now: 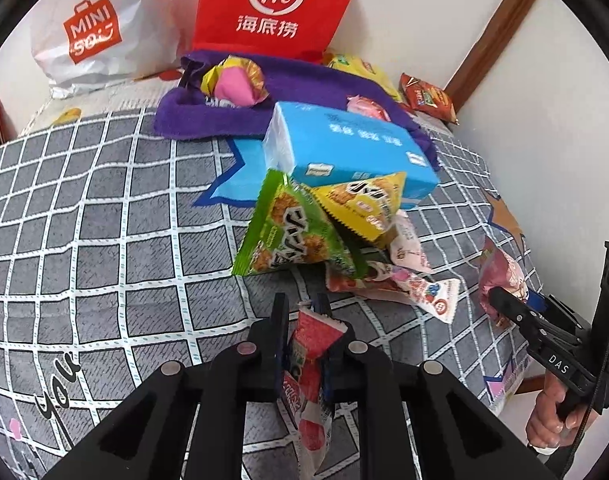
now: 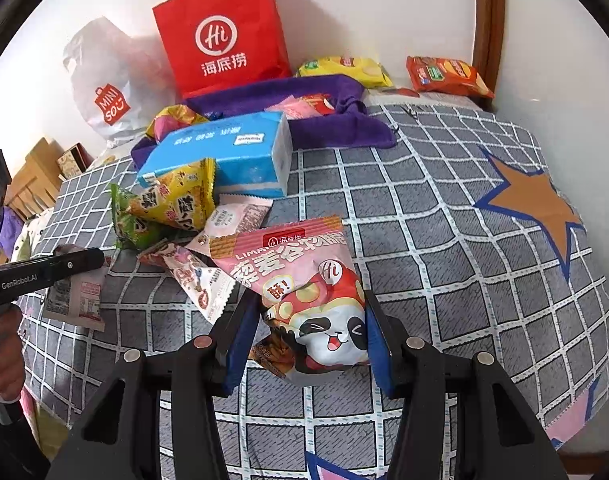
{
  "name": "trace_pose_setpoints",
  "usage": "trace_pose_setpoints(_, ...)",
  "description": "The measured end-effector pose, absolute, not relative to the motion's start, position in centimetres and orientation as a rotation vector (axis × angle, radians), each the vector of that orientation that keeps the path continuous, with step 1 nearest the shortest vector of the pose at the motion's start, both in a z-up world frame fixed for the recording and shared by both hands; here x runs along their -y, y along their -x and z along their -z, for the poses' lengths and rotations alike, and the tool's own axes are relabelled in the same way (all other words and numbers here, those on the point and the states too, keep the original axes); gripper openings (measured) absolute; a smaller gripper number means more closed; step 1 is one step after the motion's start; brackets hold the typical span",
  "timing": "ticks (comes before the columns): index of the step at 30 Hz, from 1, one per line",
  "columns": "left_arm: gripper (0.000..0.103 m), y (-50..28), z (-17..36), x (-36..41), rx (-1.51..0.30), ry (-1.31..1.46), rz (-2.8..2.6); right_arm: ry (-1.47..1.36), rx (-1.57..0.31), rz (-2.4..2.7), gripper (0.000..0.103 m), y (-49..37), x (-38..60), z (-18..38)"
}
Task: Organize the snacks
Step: 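Carry both snacks onto the purple towel and open both grippers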
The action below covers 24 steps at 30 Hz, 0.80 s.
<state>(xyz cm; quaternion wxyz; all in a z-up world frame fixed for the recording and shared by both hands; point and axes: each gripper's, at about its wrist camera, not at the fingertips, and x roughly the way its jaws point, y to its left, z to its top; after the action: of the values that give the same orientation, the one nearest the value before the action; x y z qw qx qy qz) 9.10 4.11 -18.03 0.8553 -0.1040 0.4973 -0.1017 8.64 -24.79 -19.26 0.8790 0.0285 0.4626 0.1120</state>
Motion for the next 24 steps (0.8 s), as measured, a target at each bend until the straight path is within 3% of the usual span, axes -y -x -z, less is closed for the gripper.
trace_pose_setpoints(24,0.013,-11.6,10.9,-2.4,-0.954,0.197,0.245,-0.006,-0.822,-0.276,0.050,-11.0,22.6,12.3)
